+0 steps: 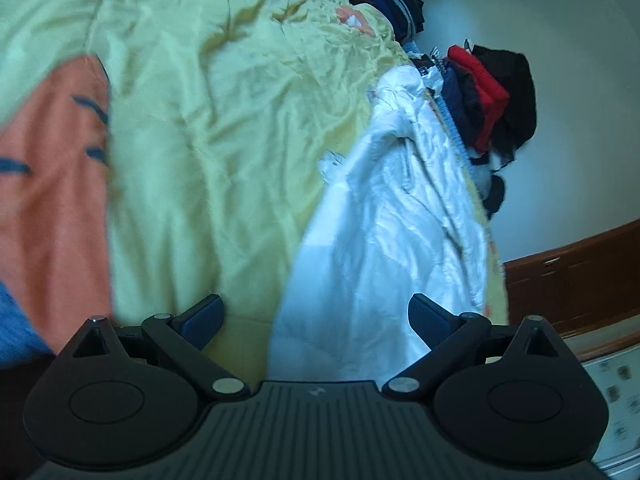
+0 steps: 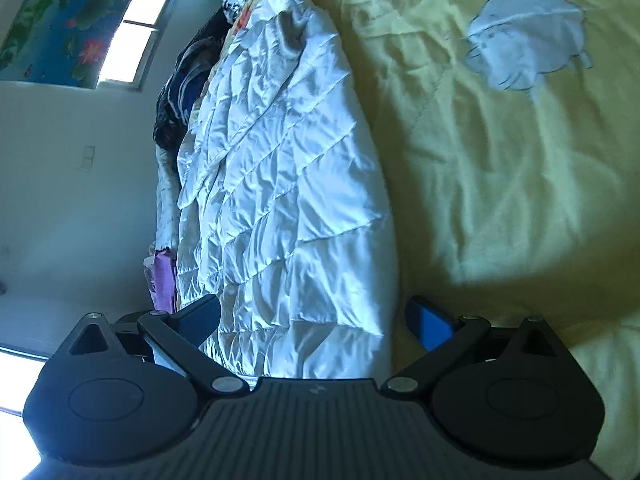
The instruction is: Fold small clothes
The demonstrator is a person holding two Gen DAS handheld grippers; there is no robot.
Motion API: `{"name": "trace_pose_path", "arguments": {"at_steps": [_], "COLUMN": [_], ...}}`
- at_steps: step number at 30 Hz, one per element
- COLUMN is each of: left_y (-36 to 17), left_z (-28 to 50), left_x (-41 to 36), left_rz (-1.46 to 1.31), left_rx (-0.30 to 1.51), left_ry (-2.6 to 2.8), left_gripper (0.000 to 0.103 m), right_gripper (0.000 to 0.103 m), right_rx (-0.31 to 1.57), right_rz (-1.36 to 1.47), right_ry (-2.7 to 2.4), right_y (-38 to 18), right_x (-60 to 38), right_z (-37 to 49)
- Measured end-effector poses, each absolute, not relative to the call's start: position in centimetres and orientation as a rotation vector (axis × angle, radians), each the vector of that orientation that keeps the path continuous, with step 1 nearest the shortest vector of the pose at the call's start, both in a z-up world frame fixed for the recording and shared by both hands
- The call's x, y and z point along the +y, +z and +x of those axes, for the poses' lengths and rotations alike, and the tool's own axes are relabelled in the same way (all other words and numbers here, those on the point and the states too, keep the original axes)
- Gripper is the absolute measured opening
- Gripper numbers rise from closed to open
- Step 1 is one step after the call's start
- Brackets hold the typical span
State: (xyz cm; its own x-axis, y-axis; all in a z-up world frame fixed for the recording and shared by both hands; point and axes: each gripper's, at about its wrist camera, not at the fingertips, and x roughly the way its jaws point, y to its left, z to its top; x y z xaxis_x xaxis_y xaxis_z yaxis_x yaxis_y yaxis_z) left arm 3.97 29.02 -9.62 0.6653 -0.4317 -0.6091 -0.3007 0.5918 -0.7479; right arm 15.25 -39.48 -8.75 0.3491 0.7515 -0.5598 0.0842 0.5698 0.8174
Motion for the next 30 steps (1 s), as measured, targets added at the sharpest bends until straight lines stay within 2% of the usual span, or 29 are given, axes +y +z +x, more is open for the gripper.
{"name": "trace_pose_path", "arguments": {"at_steps": [3,8,15,21,22,24,25,26,28,30], "left_y": [-9.3,-6.8,-8.7,-10.3,-10.4,-10.2,-10.1,-10.0,-9.9,-9.6], "left_z": [4.1,4.8,5.6,6.1,6.1,5.9,6.0,6.1,6.3,6.6], "left_x": [29.9,30.1,26.5,25.3,25.4,25.2,25.0,24.9,24.7,24.4], "left_rz": [-0.924,-0.597,-0.804,-0.912,-0.938,-0.924,-0.904,-0.891,-0.863,-0.852], "left_rx": [0.927,1.006,0.973,0.933,0.928,0.926,0.943,0.955,0.972,0.976], "left_ry": [-0.106,-0.061,-0.273,-0.270,-0.268,-0.287,-0.291,-0.288,-0.292,-0.289], "left_gripper": [0.099,0.099,0.100,0.101,0.099,0.067,0.046,0.038,0.034,0.021], "right_gripper": [0.101,0.100,0.101,0.084,0.076,0.058,0.043,0.033,0.029,0.024], "right_rx": [1.154,1.188,1.169,1.157,1.153,1.151,1.158,1.165,1.148,1.127], "right_rz": [0.875,0.831,0.882,0.888,0.894,0.895,0.896,0.896,0.909,0.910], "right_ry": [0.518,0.541,0.563,0.576,0.573,0.568,0.563,0.559,0.561,0.569], "right_y": [-8.7,-8.5,-9.0,-9.2,-9.4,-10.0,-10.4,-10.7,-11.0,-10.8], "right_x": [-39.0,-38.8,-38.1,-38.0,-38.1,-38.0,-38.0,-38.0,-38.1,-38.1], "right_z": [15.3,15.2,15.4,15.4,15.4,15.2,15.1,15.0,14.7,14.5]}}
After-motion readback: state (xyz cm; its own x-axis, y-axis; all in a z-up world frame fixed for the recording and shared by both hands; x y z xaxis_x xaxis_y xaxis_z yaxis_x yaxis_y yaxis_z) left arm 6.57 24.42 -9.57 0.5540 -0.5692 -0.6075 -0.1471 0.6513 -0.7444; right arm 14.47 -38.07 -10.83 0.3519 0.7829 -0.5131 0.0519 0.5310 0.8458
